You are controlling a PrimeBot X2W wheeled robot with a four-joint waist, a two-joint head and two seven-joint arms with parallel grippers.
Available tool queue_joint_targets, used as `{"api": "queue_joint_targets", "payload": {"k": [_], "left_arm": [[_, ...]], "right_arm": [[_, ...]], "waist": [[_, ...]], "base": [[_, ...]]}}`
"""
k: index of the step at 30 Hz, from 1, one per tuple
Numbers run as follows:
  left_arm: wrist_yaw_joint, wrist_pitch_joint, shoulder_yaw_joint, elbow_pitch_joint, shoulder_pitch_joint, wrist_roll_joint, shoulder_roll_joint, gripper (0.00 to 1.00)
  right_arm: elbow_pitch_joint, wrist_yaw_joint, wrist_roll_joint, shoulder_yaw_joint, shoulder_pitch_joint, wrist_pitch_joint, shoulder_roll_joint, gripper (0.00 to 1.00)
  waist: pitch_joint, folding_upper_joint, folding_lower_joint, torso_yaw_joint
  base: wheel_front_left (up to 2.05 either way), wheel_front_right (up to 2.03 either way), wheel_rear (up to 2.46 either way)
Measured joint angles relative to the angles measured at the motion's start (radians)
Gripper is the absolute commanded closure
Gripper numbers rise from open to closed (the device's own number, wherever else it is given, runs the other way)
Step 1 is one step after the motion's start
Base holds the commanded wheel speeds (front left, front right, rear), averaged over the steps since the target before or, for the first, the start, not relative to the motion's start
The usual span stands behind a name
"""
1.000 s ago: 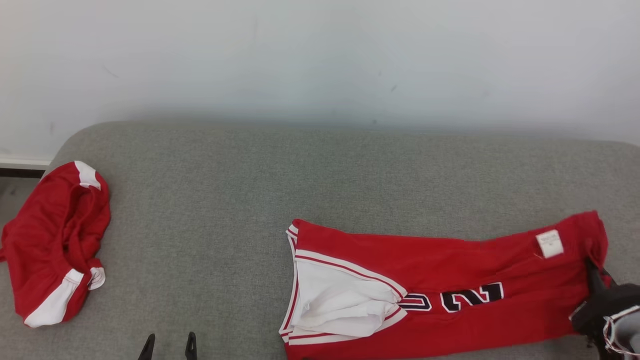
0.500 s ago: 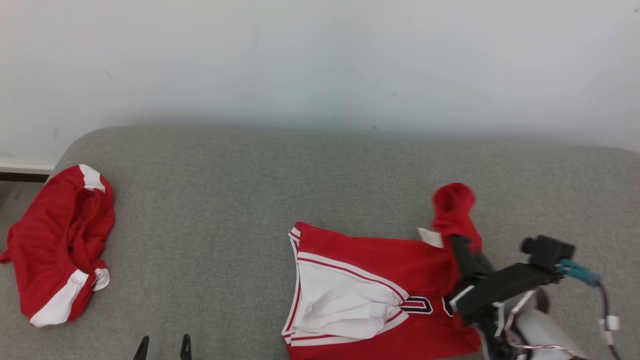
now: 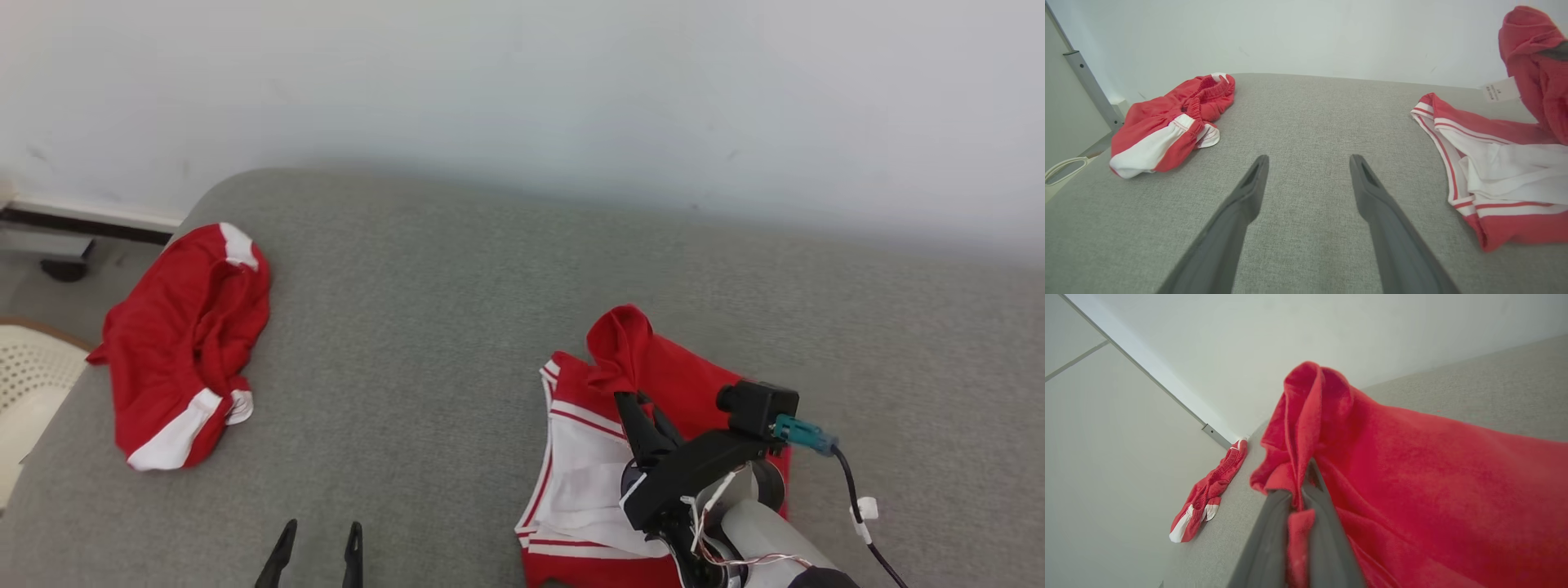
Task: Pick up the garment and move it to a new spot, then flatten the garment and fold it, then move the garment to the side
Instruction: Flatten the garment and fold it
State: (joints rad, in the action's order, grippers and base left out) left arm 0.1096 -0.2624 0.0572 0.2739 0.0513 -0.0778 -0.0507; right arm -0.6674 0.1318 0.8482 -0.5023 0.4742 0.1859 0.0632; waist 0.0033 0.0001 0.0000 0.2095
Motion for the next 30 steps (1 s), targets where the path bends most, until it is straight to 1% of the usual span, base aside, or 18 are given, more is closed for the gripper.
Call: {"api": "queue_joint_targets", "payload": {"k": [6,10,11,12,13,17,20,23,26,30], "left_arm": [[-0.008,0.0,0.03,0.016,-0.021,-0.021,0.0,0.0],[-0.013,0.0,0.035,0.025,-0.034,-0.028,0.0,0.0],[-0.014,0.0,0.036,0.028,-0.034,-0.029,0.0,0.0],[-0.014,0.0,0.035,0.031,-0.034,-0.03,0.0,0.0],[-0.015,0.0,0.033,0.032,-0.034,-0.03,0.0,0.0],[-0.017,0.0,0.02,0.033,-0.034,-0.031,0.0,0.0],[-0.017,0.0,0.002,0.032,-0.031,-0.031,0.0,0.0],[-0.017,0.0,-0.012,0.026,-0.026,-0.03,0.0,0.0],[-0.018,0.0,-0.023,0.018,-0.008,-0.03,0.0,0.0],[-0.017,0.0,-0.035,0.008,-0.004,-0.028,0.0,0.0]], "right_arm": [[-0.133,0.0,-0.005,-0.029,0.025,0.028,-0.011,1.0],[-0.16,0.0,0.056,-0.088,0.039,0.043,-0.011,1.0],[-0.167,0.0,0.068,-0.108,0.04,0.044,-0.011,0.9],[-0.17,0.0,0.079,-0.122,0.04,0.049,-0.011,0.13],[-0.166,0.0,0.088,-0.132,0.042,0.054,-0.011,0.0],[-0.139,0.0,0.095,-0.149,0.071,0.07,-0.011,0.0],[-0.067,0.0,0.079,-0.146,0.074,0.074,0.012,0.0],[0.026,0.0,0.041,-0.068,0.056,0.076,0.082,0.0],[0.103,0.0,-0.018,0.027,-0.005,0.078,0.146,0.0],[0.167,0.0,-0.085,0.148,-0.091,0.078,0.188,0.0]], "waist": [[0.017,0.0,0.0,0.055],[0.03,0.0,0.0,0.075],[0.033,0.0,0.0,0.077],[0.035,0.0,0.0,0.078],[0.035,0.0,0.0001,0.077],[0.029,0.0,0.0,0.065],[0.021,0.0,0.0,0.051],[0.013,0.0,0.0,0.035],[0.006,0.0,0.0,0.019],[0.001,0.0,0.0,0.0]], "base": [[0.0,0.0,0.0],[0.0,0.0,0.0],[0.0,0.0,0.0],[0.0,0.0,0.0],[0.0,0.0,0.0],[0.0,0.0,0.0],[0.0,0.0,0.0],[0.0,0.0,0.0],[0.0,0.0,0.0],[0.0,0.0,0.0]]}}
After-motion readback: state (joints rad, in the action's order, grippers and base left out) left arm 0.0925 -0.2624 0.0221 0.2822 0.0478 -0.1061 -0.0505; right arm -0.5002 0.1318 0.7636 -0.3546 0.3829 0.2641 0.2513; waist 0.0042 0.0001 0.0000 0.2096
